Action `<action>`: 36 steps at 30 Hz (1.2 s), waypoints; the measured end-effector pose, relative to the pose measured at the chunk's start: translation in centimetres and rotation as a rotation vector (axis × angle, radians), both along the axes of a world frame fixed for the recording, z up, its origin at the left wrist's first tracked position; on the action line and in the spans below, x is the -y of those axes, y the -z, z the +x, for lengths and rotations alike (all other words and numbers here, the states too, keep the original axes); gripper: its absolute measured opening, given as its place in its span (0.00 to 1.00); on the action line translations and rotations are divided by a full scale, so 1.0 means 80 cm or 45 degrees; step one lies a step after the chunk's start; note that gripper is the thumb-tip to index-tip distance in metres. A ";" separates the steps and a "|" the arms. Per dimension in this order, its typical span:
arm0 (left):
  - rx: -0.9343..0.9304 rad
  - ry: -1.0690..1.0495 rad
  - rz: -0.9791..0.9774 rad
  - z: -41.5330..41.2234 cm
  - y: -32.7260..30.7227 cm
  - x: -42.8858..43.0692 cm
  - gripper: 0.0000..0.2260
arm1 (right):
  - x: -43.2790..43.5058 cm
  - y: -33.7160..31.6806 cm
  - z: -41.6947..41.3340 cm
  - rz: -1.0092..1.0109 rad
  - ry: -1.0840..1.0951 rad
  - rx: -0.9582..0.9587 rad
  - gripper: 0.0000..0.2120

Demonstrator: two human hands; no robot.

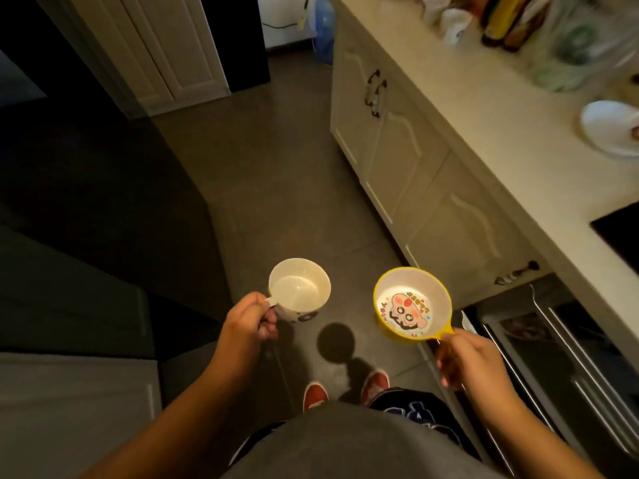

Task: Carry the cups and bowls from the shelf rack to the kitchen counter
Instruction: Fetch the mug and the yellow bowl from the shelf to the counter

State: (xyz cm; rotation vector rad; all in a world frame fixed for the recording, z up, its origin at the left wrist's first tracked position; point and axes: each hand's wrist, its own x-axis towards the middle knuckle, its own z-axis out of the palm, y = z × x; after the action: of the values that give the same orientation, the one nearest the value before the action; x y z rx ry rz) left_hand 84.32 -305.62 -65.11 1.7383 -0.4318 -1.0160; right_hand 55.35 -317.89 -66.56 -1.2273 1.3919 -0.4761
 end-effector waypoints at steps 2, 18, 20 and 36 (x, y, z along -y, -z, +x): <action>-0.008 0.011 0.034 0.010 0.000 0.038 0.13 | 0.027 0.003 0.000 -0.001 0.016 -0.012 0.16; -0.017 -0.165 0.024 0.120 -0.009 0.310 0.15 | 0.322 0.014 0.142 0.063 -0.131 0.066 0.19; -0.003 -0.201 0.028 0.139 -0.012 0.319 0.17 | 0.357 0.010 0.181 0.034 -0.190 0.087 0.20; 0.008 -0.083 0.084 0.414 0.018 0.496 0.16 | 0.548 0.006 0.448 0.017 -0.130 -0.030 0.19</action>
State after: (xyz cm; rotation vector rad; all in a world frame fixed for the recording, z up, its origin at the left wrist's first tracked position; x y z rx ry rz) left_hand 117.43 -345.32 -66.56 1.8030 -0.3469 -0.9882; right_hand 91.23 -361.74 -67.06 -1.2900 1.3427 -0.3825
